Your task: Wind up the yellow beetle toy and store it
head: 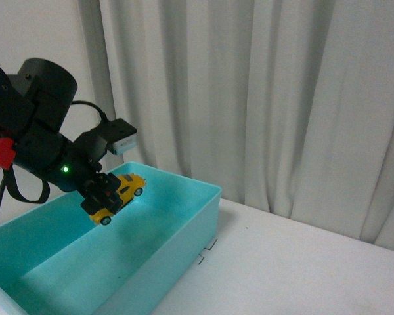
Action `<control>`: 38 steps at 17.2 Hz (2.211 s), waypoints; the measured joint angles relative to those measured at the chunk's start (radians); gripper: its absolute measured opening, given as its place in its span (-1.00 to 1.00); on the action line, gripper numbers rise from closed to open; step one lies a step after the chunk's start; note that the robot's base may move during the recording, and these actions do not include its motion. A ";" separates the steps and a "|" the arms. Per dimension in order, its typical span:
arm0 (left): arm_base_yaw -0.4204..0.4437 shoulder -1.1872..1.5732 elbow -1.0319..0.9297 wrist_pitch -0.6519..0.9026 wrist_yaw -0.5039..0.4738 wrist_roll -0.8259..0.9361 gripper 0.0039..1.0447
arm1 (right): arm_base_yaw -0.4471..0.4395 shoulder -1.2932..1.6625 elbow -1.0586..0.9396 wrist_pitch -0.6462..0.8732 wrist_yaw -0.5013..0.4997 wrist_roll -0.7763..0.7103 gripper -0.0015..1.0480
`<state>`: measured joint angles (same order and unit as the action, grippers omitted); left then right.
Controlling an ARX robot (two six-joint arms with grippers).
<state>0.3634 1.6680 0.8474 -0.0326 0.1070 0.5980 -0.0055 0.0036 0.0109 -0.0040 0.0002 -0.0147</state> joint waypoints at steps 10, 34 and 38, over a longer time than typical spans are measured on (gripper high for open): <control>-0.039 0.192 -0.005 0.085 -0.080 -0.063 -0.12 | 0.000 0.000 0.000 0.000 0.000 0.000 0.87; -0.193 -1.069 -0.725 0.502 0.068 -0.592 -0.97 | 0.000 0.000 0.000 0.000 0.000 0.000 0.87; -0.295 -1.209 -0.782 0.419 -0.056 -0.592 -0.97 | 0.000 0.000 0.000 0.000 0.000 0.000 0.87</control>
<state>0.0685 0.4587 0.0658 0.3866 0.0509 0.0055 -0.0055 0.0036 0.0109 -0.0036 0.0002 -0.0143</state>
